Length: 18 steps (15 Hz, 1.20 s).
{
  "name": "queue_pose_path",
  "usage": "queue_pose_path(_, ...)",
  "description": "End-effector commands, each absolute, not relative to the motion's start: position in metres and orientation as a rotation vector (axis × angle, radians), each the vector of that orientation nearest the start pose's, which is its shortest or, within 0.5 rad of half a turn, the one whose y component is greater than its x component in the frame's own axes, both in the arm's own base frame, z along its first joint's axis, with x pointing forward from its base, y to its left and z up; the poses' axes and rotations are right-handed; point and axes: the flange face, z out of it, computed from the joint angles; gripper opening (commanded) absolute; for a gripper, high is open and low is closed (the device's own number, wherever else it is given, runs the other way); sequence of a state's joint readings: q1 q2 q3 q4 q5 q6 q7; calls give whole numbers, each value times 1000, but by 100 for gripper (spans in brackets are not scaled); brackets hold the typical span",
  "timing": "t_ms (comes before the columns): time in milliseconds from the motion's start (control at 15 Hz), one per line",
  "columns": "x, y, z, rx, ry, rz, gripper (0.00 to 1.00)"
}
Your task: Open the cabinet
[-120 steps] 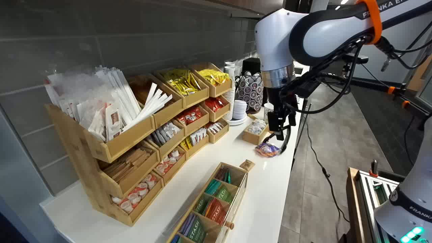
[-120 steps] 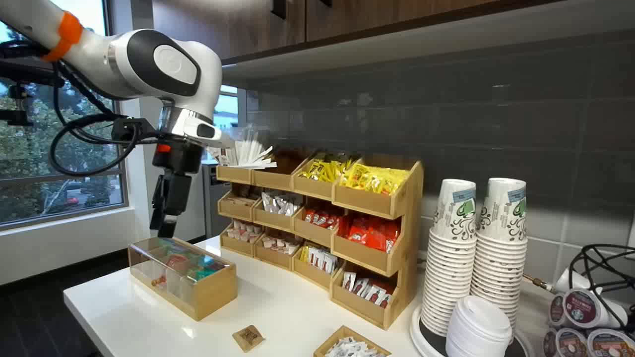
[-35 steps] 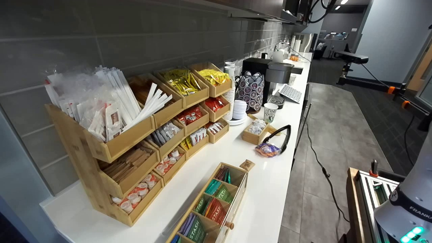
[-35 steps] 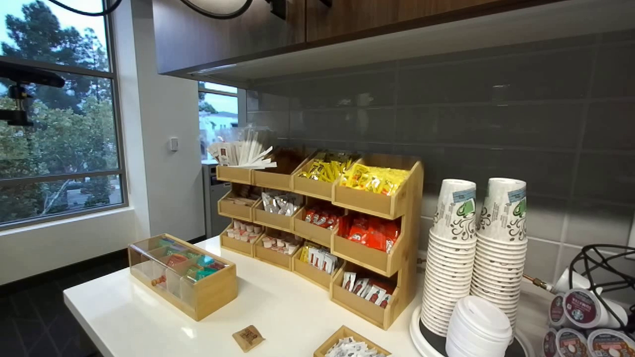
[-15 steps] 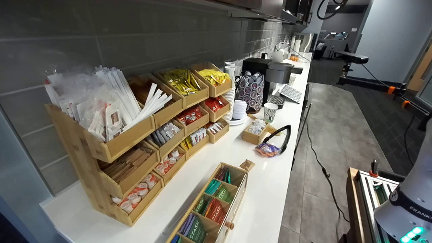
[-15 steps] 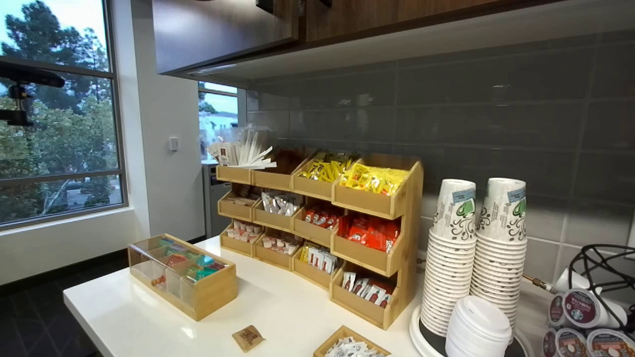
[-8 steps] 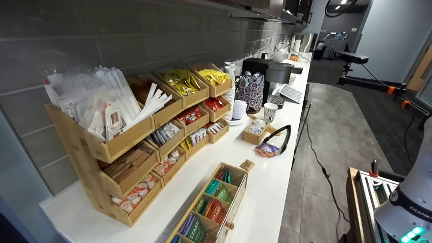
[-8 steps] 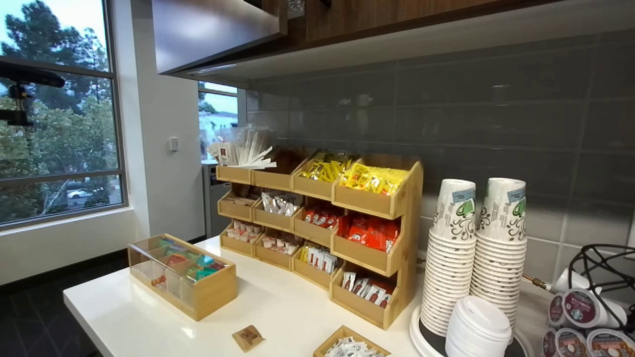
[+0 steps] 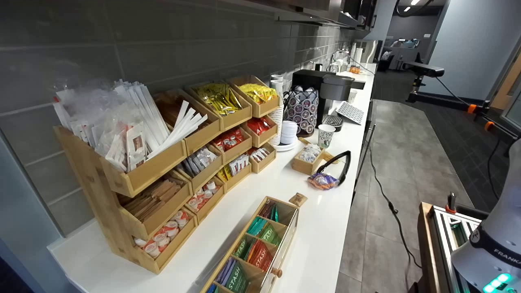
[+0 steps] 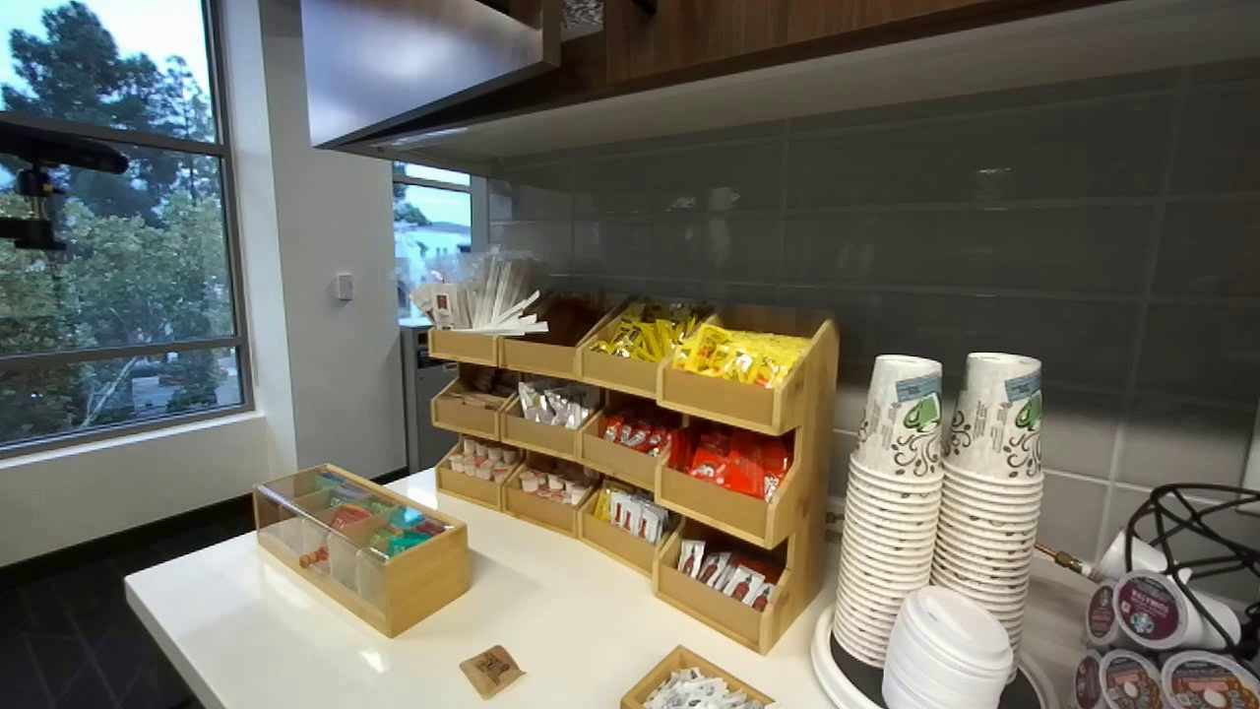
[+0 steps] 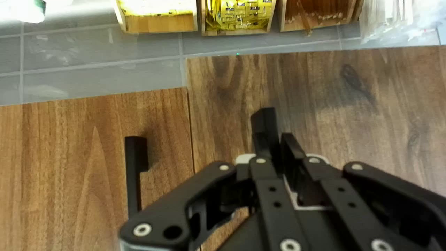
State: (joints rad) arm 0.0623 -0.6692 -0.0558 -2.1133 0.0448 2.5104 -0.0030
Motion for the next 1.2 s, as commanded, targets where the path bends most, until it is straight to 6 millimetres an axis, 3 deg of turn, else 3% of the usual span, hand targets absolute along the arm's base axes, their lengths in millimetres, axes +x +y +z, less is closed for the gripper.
queue_pose_path(0, 363, 26, 792, -2644, -56, -1382, 4)
queue_pose_path(667, 358, 40, 798, -2672, -122, -1254, 4)
queue_pose_path(1133, 379, 63, 790, -2680, -107, -1222, 4)
